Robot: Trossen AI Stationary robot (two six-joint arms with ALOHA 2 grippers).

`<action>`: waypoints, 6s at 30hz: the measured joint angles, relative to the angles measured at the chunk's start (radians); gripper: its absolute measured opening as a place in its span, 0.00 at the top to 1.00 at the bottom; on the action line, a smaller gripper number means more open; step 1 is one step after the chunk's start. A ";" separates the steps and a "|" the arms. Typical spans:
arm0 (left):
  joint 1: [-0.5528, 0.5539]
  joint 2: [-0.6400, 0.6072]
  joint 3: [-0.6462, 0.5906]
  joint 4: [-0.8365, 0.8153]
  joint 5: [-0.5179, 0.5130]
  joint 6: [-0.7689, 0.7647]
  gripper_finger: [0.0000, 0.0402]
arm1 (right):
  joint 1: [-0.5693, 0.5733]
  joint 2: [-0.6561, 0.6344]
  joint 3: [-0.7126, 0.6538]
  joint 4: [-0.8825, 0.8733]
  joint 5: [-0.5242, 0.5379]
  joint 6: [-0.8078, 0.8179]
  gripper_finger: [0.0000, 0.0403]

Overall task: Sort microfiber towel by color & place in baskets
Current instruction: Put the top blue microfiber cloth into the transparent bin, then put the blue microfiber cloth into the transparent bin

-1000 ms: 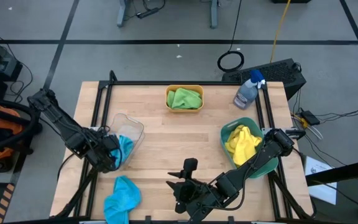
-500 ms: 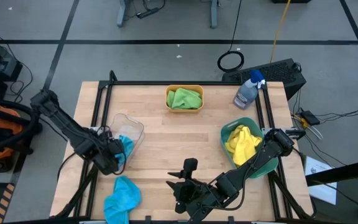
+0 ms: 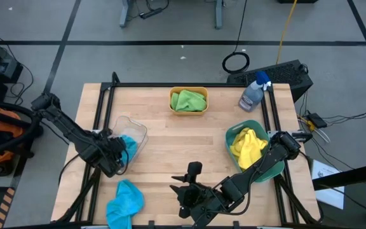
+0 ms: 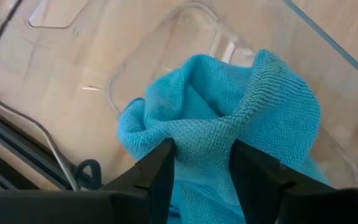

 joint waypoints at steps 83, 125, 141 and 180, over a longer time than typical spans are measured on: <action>-0.324 0.619 0.241 0.630 0.177 0.418 0.33 | -0.174 0.381 0.000 0.483 -0.778 -0.117 0.23; -0.211 0.189 0.420 0.598 -0.624 0.642 0.98 | -0.106 0.284 0.000 0.558 0.322 -0.397 0.24; -0.290 0.190 0.398 0.617 -0.495 0.607 0.95 | -0.056 0.285 0.000 0.707 0.372 -0.634 0.96; -0.197 0.298 0.398 0.802 -0.307 0.846 0.94 | -0.010 0.286 0.001 0.843 0.206 -0.967 0.63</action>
